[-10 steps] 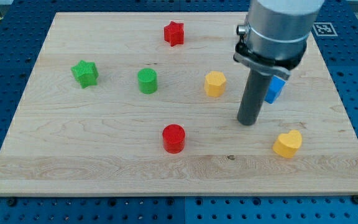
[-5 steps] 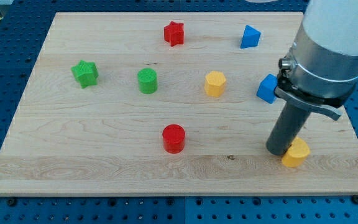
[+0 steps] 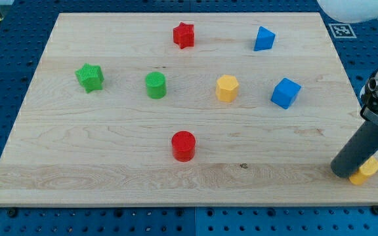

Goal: Push the yellow heart to the bottom right corner of the board

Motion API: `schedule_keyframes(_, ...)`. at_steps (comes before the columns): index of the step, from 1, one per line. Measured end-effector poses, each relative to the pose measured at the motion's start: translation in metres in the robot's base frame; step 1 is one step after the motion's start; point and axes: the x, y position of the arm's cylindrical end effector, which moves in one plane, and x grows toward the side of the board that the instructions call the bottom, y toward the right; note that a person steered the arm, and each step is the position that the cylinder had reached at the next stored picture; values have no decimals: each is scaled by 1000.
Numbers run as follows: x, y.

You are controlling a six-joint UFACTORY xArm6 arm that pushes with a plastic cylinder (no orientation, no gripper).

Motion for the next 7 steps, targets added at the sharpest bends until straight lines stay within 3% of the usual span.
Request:
schedule_keyframes(2,-3,-7)
schedule_keyframes(4,-63,-33)
schedule_keyframes(6,-101,-29)
schedule_keyframes(7,-139,-12)
